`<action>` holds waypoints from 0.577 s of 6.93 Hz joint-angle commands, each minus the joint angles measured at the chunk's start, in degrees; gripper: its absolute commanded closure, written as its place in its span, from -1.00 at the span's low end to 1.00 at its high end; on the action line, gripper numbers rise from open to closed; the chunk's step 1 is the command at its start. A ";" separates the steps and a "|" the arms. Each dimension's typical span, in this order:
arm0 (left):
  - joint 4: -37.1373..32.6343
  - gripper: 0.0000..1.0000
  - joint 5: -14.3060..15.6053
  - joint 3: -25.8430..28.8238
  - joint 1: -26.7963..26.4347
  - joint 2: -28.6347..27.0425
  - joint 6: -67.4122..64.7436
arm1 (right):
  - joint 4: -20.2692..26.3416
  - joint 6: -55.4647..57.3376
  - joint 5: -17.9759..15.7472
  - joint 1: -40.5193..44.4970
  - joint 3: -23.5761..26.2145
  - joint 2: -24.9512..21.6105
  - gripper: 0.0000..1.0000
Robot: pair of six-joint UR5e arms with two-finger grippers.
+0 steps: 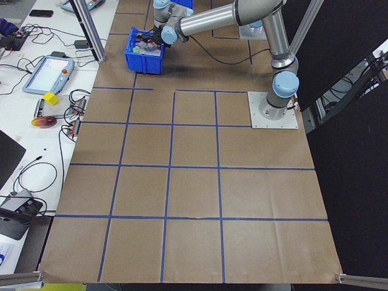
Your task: Place button box in front
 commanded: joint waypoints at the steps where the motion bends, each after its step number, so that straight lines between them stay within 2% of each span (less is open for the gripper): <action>1: 0.04 0.98 0.00 -0.83 -0.24 -0.04 0.06 | 0.19 0.03 0.00 0.00 0.00 -0.05 0.89; 4: -0.66 0.98 0.26 -1.19 -0.59 0.76 -0.73 | 0.89 0.12 0.00 0.09 1.49 -2.59 0.89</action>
